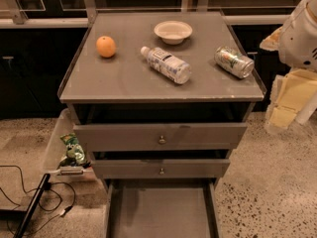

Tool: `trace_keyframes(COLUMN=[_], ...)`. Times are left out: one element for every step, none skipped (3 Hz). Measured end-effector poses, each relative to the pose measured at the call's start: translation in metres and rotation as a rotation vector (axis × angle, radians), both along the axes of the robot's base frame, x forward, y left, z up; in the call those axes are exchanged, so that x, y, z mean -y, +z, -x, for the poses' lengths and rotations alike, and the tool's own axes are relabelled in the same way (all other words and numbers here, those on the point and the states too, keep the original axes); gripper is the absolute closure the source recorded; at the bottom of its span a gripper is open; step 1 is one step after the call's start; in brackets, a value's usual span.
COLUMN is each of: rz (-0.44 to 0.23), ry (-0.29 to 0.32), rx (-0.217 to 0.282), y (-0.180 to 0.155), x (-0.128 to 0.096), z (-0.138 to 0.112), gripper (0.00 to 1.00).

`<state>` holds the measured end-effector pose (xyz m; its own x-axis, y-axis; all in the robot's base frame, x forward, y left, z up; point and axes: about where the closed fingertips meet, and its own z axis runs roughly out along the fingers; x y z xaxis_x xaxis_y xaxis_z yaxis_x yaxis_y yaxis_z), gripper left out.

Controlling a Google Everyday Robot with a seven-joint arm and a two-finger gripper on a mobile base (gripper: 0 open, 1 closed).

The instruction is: Place blue plastic bottle into bottom drawer

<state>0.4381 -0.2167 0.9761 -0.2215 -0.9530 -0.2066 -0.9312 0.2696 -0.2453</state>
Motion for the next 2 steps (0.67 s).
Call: trace_keyframes(rz=[0.000,-0.001], ry=[0.000,0.007], rx=[0.000,0.036], y=[0.000,-0.001], x=[0.000,-0.013], z=[0.000,-0.011], gripper=[0.00,0.00])
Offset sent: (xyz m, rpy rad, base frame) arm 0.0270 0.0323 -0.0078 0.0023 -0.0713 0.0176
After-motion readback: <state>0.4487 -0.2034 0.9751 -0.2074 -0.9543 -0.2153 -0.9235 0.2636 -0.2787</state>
